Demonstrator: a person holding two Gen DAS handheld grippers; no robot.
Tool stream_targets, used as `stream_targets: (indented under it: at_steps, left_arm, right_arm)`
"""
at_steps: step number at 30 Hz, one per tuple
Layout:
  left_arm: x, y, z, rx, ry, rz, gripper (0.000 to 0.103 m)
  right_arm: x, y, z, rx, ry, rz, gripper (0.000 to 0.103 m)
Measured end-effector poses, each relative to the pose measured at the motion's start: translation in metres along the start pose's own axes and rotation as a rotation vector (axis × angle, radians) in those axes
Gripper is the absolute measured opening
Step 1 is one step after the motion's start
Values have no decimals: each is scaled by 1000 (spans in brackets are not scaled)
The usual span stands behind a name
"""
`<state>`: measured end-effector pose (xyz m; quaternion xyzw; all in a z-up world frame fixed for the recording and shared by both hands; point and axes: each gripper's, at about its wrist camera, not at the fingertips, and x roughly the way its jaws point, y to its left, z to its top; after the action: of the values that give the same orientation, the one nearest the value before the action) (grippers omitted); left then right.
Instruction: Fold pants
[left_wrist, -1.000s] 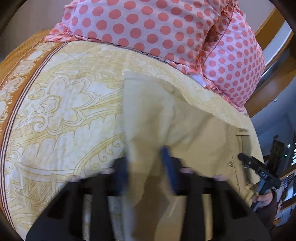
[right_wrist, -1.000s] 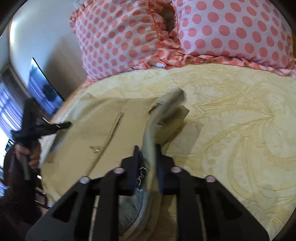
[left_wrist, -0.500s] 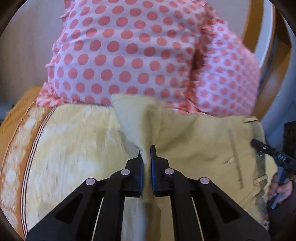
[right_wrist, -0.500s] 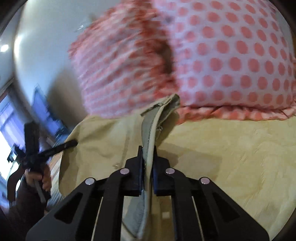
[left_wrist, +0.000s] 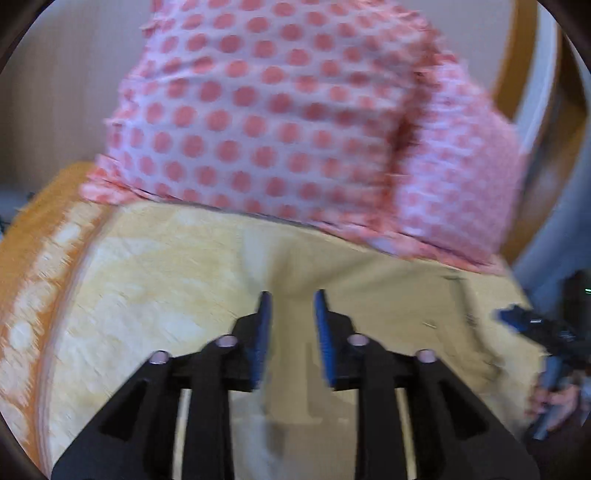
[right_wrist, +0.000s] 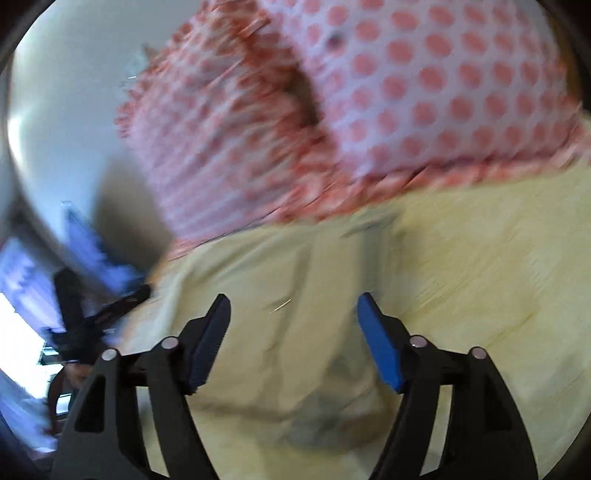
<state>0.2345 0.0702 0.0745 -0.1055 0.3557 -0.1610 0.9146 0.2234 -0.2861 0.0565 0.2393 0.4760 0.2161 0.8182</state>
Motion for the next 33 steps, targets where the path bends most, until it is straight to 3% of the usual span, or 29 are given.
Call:
stream_targets:
  at_steps: [1, 2, 4, 5, 6, 7, 8, 9, 10, 11, 12, 13, 17, 23, 26, 28, 33]
  left_arm:
    - [-2, -6, -6, 9, 16, -47, 66]
    - [2, -13, -14, 23, 41, -84, 70]
    - [23, -17, -26, 30, 128, -90, 71]
    - [45, -13, -32, 12, 210, -50, 70]
    - [55, -10, -36, -1, 232, -40, 66]
    - [50, -11, -37, 6, 180, -28, 66]
    - [44, -12, -37, 7, 189, 26, 66]
    - [38, -13, -38, 5, 194, 36, 67]
    - [27, -14, -41, 9, 178, 34, 71]
    - [10, -17, -48, 24, 138, 44, 77]
    - [-4, -19, -56, 39, 104, 77, 90]
    - [-17, -22, -66, 57, 74, 112, 93]
    - [-56, -35, -118, 111, 8, 236, 94]
    - [-67, -54, -166, 185, -19, 375, 100]
    - [-60, -57, -175, 189, 1, 385, 101]
    - [-55, -56, -179, 179, 14, 399, 102]
    - [-59, -52, -188, 135, -36, 378, 102]
  right_arm:
    - [6, 0, -7, 36, 40, 61, 75]
    - [15, -3, -12, 74, 74, 86, 76]
    - [33, -25, -23, 205, 133, 55, 75]
    - [32, -35, -25, 268, 104, 104, 74]
    - [31, -44, -25, 332, 95, 130, 70]
    - [26, -48, -25, 390, 98, 123, 67]
    - [18, -44, -27, 386, 83, 97, 69]
    - [5, -30, -31, 320, 53, 62, 80]
    - [-5, -18, -36, 261, 31, 37, 87]
    - [-14, -6, -43, 199, 6, -2, 100]
    - [-22, 7, -53, 135, -13, -49, 101]
    - [-28, 26, -71, 38, -22, -101, 101]
    - [-32, 60, -127, -144, -36, -281, 101]
    - [-20, 79, -173, -212, -69, -461, 101]
    - [-13, 83, -181, -260, -82, -538, 101]
    - [-8, 86, -188, -277, -82, -542, 101]
    - [-1, 88, -200, -299, -130, -582, 101]
